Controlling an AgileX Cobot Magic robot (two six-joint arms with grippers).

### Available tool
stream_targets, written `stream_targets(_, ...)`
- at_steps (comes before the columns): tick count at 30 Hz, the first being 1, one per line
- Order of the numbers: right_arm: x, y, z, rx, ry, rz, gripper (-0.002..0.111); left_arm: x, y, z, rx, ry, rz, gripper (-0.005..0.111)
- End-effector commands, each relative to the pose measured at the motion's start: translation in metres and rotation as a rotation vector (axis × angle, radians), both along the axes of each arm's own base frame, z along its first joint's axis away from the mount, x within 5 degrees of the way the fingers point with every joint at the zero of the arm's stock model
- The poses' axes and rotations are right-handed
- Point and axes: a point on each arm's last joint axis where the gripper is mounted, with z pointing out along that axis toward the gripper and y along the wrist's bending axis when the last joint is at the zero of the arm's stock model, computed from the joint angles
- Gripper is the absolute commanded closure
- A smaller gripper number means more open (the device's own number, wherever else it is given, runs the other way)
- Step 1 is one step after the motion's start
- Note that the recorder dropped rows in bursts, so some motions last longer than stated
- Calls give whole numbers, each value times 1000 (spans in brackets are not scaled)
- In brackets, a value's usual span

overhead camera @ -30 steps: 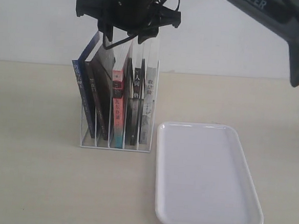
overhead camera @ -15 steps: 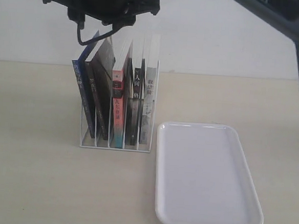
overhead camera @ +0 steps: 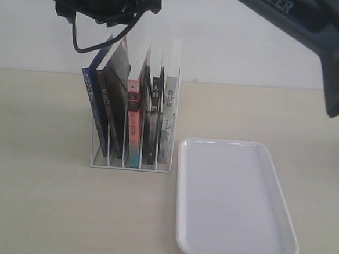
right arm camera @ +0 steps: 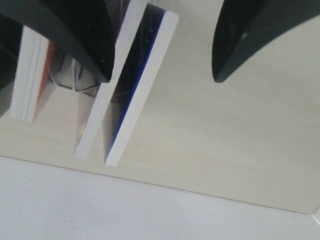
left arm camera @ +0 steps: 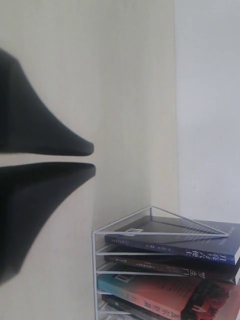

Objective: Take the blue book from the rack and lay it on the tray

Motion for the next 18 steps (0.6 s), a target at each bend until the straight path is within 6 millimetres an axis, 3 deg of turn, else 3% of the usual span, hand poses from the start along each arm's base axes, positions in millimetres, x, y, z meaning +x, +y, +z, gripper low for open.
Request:
stream_targets(1,4,15,-19,16,-9,17,53,0,0,-1,-7,0,4,103)
stream_targets(18,14,27,-55,-11,29,8,53,0,0,-1,-7,0,4,103)
